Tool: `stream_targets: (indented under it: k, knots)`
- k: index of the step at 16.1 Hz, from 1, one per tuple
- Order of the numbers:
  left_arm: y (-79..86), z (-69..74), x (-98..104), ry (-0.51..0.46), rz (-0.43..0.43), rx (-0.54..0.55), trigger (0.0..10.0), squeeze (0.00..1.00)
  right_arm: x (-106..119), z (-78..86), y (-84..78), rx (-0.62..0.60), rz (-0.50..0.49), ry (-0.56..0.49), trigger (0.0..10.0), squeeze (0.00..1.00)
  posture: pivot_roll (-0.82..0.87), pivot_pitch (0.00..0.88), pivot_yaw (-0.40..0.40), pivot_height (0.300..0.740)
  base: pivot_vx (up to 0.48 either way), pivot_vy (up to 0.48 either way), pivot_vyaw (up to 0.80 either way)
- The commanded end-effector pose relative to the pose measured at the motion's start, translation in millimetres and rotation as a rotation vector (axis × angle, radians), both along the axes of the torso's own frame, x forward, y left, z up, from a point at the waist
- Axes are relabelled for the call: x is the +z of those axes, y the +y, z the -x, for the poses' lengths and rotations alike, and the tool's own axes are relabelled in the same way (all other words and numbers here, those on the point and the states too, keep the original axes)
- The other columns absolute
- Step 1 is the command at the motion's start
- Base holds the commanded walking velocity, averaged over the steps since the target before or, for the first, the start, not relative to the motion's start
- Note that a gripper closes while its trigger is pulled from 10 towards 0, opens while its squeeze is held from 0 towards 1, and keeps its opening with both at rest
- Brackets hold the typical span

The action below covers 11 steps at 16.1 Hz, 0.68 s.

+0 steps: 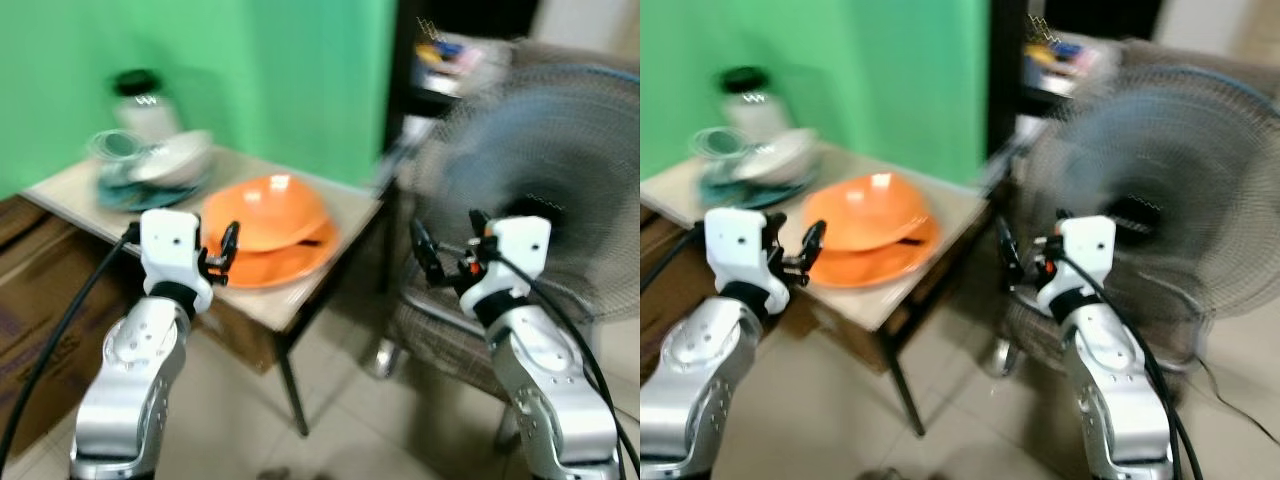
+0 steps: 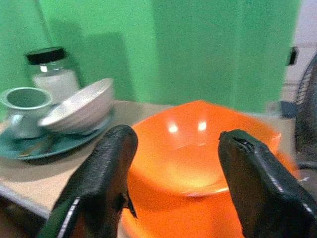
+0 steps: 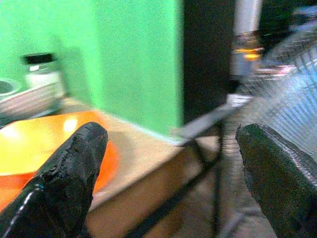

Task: Setting the table

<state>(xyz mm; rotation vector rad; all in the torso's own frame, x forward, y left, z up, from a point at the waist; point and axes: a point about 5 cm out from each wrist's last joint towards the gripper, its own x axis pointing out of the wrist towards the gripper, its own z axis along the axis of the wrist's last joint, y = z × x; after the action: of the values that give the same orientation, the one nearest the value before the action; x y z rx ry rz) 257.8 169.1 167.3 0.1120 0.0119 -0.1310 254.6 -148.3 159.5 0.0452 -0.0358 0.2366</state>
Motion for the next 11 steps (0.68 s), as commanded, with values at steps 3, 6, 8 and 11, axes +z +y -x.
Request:
stream_targets:
  k: [3, 6, 8, 11]
  knots:
    - [4.3, -0.5, -2.1, 0.027, -0.011, -0.001, 10.0, 1.00, 0.7, 1.1, 10.7, 0.053, -0.039, 0.009, 10.0, 1.00, 0.09, 0.000, 0.037, 0.740, 0.000, 0.000, 0.53]
    - [5.9, 0.7, 0.1, 0.019, -0.013, -0.026, 10.0, 1.00, -1.8, -0.8, 12.1, 0.040, -0.045, 0.027, 10.0, 1.00, 0.10, 0.000, 0.032, 0.740, 0.304, 0.000, 0.00]
    - [5.4, -0.4, 1.1, 0.027, -0.014, -0.030, 10.0, 1.00, 1.8, -4.7, 11.1, 0.025, -0.031, 0.013, 10.0, 1.00, 0.11, 0.000, 0.032, 0.740, 0.347, 0.000, 0.00]
    - [7.7, 1.6, -2.8, 0.038, -0.018, -0.011, 10.0, 1.00, -1.6, -7.5, 10.9, 0.019, 0.005, 0.019, 10.0, 1.00, 0.12, 0.000, 0.021, 0.740, 0.345, 0.000, 0.00]
